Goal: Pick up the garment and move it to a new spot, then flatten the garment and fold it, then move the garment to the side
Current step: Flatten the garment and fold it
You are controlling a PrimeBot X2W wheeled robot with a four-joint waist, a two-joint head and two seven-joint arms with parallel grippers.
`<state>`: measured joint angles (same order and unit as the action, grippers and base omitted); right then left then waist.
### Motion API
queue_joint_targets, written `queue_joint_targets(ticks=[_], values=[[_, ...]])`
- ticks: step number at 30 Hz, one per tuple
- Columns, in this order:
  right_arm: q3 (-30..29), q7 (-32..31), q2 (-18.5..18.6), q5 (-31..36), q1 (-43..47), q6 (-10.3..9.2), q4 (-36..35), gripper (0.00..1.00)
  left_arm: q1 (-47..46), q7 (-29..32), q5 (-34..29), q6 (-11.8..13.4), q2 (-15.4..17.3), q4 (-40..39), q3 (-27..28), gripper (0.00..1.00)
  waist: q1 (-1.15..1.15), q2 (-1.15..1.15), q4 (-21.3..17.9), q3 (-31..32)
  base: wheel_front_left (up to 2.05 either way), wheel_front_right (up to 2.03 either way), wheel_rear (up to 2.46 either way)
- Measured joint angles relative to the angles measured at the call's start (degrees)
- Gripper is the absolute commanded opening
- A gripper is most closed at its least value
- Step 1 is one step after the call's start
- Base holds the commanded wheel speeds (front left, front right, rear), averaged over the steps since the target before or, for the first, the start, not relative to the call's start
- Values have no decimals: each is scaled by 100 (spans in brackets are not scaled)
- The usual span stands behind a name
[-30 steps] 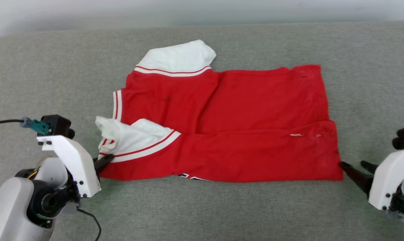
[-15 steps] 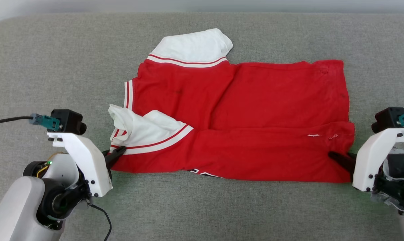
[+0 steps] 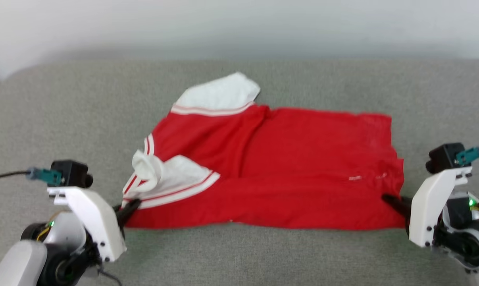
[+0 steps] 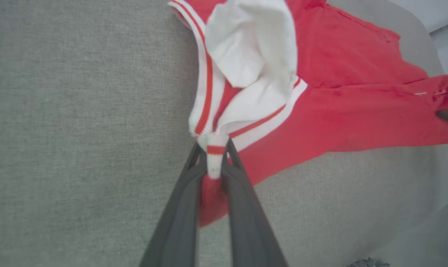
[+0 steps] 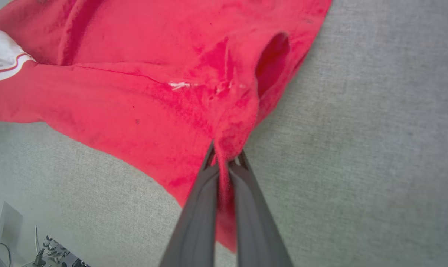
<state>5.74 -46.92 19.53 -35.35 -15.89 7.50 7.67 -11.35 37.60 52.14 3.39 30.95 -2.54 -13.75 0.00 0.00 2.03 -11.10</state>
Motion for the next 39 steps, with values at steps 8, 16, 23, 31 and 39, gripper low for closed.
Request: queue_joint_targets(ticks=[8,16,23,31,39], values=[[-74,-214,26,-31,699,0,-387,0,951,23,160,328,120,-419,165,0,0,0,-60,594,0,0,0],[-226,70,-185,118,1193,0,-227,100,1242,-188,324,344,-229,10,118,100,0,0,-108,495,0,0,0],[-186,1555,-140,414,1183,0,-392,100,957,-806,191,210,-359,234,293,100,0,0,-241,471,0,0,0],[-381,2730,-180,923,870,0,-787,100,527,-1159,-240,166,-233,-31,319,100,-1,0,-474,559,0,0,0],[-765,3165,-514,1479,513,0,-1488,100,-715,-2128,-1143,478,-285,-149,466,100,0,0,-643,55,0,0,0]])
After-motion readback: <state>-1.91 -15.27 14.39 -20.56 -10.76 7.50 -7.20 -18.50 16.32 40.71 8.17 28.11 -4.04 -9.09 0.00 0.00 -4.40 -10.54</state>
